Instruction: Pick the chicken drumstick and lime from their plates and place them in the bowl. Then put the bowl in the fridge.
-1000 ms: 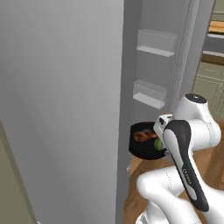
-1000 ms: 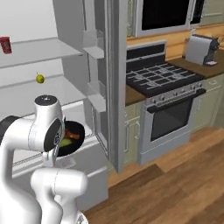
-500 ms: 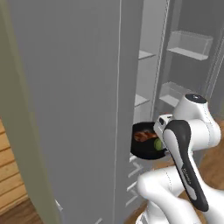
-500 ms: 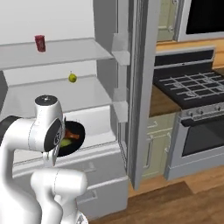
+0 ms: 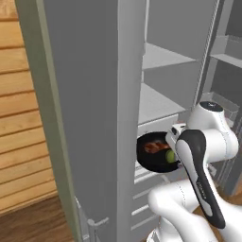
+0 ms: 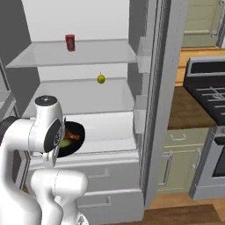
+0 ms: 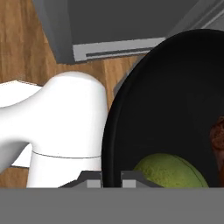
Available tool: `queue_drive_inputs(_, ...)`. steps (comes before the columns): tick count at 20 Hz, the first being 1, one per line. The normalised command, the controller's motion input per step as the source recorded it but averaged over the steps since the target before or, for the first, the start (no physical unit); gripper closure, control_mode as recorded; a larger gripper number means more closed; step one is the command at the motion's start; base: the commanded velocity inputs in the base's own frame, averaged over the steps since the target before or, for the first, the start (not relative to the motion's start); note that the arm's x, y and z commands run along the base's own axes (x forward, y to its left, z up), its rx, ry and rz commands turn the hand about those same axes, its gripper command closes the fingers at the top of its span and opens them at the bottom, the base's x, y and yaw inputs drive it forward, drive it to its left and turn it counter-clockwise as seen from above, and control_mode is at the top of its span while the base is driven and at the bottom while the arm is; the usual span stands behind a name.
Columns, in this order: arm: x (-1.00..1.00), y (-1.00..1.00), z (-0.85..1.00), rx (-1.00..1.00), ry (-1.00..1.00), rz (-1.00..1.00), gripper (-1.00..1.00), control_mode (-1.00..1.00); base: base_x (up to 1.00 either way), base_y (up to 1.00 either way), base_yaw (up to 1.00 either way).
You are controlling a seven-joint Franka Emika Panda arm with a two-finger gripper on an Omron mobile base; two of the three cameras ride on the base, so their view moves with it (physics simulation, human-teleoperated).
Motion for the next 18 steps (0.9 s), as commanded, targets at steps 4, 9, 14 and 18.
queue_drive_inputs(4, 0.00, 0.00, 0.00, 0.00, 0.00, 0.00, 1.00, 1.00, 0.16, -0.47, 0.27)
queue_drive_inputs(9, 0.00, 0.00, 0.00, 0.00, 0.00, 0.00, 1.00, 1.00, 0.02, -0.33, 0.26)
queue_drive_inputs(14, 0.00, 0.00, 0.00, 0.00, 0.00, 0.00, 1.00, 1.00, 0.01, 0.00, 0.29)
queue_drive_inputs(18, 0.32, 0.00, 0.02, 0.00, 0.03, 0.07, 1.00, -1.00, 0.08, 0.00, 0.06)
